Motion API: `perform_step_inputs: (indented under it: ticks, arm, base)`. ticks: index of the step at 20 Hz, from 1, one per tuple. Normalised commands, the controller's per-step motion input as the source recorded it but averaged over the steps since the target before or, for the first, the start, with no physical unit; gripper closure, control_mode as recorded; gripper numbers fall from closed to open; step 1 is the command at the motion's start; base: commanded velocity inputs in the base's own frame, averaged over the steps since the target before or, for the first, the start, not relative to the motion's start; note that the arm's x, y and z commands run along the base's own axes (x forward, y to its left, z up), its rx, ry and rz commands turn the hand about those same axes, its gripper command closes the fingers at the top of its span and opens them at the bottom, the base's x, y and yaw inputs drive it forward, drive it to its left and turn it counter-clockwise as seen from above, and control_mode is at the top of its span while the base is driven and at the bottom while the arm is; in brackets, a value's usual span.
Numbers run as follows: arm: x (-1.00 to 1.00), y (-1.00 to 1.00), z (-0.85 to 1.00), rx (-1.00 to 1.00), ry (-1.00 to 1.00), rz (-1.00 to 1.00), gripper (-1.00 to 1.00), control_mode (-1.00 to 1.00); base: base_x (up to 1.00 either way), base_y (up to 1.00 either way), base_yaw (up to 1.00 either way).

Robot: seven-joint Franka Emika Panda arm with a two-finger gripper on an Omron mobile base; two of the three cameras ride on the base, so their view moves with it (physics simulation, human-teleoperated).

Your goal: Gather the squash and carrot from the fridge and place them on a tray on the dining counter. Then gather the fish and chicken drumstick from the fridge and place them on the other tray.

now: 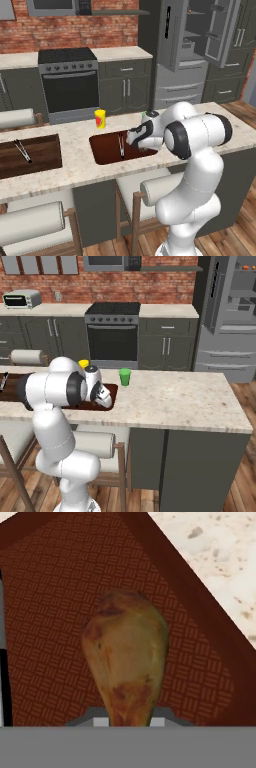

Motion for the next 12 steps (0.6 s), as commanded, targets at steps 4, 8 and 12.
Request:
perform_step_inputs:
  ticks: [4,8,12]
  arm:
    - [0.01,0.05,-0.01,0.00,0.00,0.00,1.00,-1.00]
    - [0.00,0.00,0.00,0.00,0.00,0.00,1.00,-1.00]
    - [0.00,0.00,0.00,0.00,0.00,0.00,-1.00,-1.00]
  base:
    - [0.00,0.00,0.00]
    - [0.00,0.00,0.00]
    - [0.00,0.00,0.00]
